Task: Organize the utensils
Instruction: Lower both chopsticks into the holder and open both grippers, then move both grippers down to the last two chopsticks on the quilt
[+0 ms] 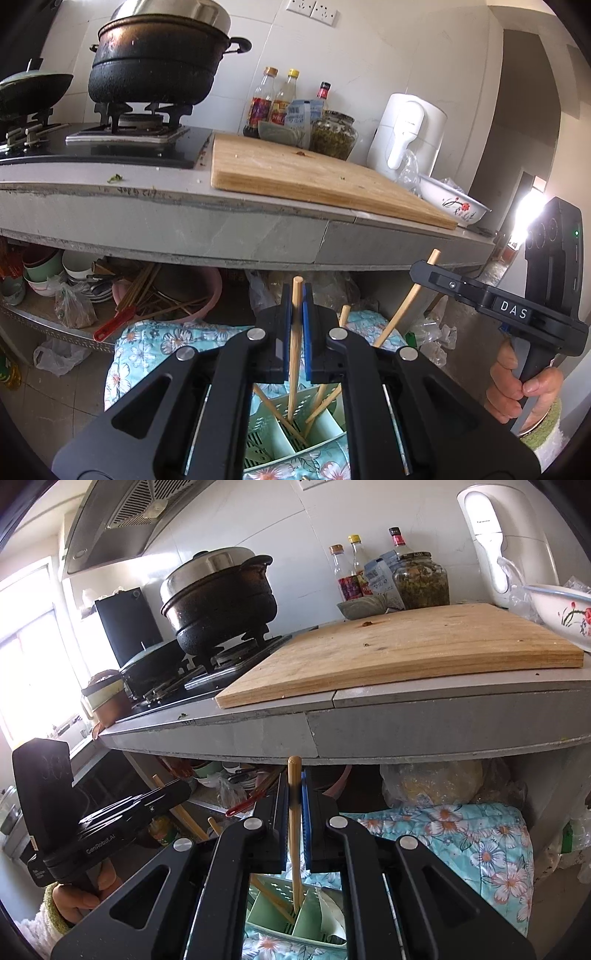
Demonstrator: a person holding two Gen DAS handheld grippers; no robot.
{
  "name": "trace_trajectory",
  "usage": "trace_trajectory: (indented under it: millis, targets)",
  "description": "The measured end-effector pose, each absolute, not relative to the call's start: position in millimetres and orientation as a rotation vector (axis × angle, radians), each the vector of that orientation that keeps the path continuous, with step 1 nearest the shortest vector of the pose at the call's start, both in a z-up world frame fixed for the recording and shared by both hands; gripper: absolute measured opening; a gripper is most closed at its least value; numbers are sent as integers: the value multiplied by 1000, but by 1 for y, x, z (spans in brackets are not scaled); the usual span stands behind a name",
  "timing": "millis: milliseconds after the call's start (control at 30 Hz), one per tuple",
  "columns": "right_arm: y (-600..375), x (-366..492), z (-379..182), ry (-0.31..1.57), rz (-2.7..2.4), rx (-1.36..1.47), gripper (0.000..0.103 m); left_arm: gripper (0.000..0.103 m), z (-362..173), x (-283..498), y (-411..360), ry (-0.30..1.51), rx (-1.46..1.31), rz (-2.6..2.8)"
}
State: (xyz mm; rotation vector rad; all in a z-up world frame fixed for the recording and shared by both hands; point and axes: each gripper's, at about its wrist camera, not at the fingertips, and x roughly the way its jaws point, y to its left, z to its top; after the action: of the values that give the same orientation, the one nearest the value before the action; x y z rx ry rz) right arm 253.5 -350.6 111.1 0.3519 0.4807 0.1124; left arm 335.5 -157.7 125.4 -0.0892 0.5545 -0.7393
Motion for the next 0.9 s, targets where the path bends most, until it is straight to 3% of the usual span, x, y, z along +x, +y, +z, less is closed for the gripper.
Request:
trace_trajectory:
  millis: [67,133,167,233,367,600,900]
  targets:
    - [-349,256,105,506,129,352,8,13,122,336,-160,575,-92,-743]
    - [-349,257,100,527,136,352,10,46,121,335,-159,580,-114,-743]
    - [-350,256,98,532,137,357,17,49,122,333,-158,574,-123,-743]
    - [-353,251,97,524,134,370,29,52,124,331,-157,566,-125,-746]
    - [-358,240,104,503,130,386,36,58,129,322,-156,551,-124,-740]
    - [-364,212,121,459,114,410,40,69,143,300,-154,514,-115,-735]
    - [-356,168,146,406,109,404,41,75,168,260,-142,452,-110,-748]
